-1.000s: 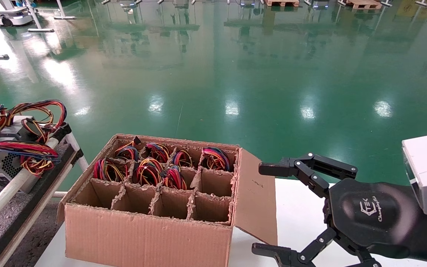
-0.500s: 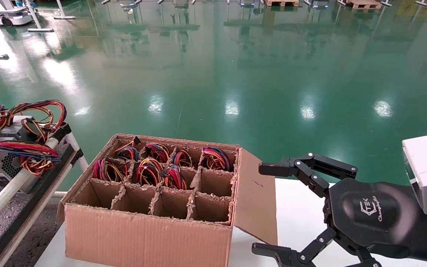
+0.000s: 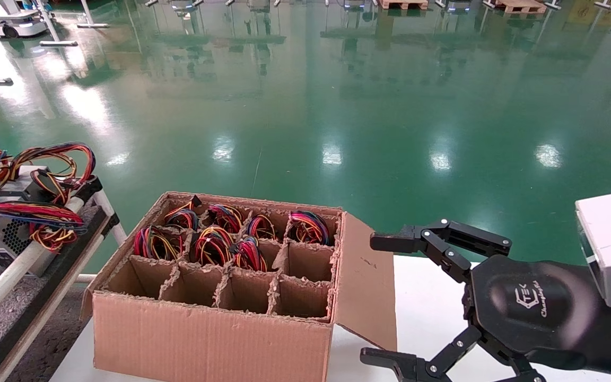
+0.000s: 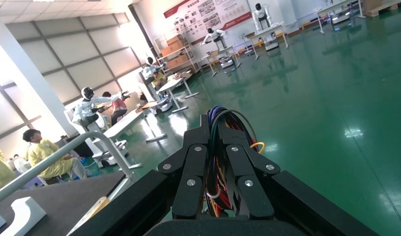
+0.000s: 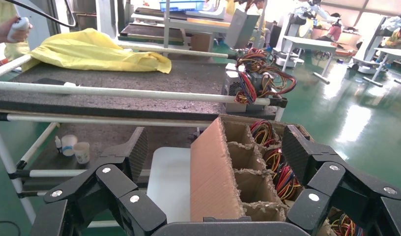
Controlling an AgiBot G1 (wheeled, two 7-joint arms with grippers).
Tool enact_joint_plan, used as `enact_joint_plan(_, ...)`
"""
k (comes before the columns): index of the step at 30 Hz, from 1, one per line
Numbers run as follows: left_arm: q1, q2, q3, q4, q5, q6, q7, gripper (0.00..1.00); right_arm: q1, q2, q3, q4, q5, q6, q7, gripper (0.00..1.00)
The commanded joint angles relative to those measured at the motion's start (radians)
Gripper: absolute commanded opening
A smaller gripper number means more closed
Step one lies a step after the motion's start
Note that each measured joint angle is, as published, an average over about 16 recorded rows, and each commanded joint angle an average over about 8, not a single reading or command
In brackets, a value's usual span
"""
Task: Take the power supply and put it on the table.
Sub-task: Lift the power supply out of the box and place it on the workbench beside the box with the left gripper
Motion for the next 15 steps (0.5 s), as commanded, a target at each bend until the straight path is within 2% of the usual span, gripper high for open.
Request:
enact_joint_plan(1, 0.002, -0.006, 0.002, 0.003, 0.003, 0.000, -0.001, 0.00, 0.000, 0.000, 0.000, 0.000, 0.000, 0.000, 0.000, 1.00)
enact_joint_plan(15, 0.035, -0.020, 0.026, 0.016, 0.038, -0.003, -0.017, 0.00, 0.000, 0.000, 0.000, 0.000, 0.000, 0.000, 0.000, 1.00)
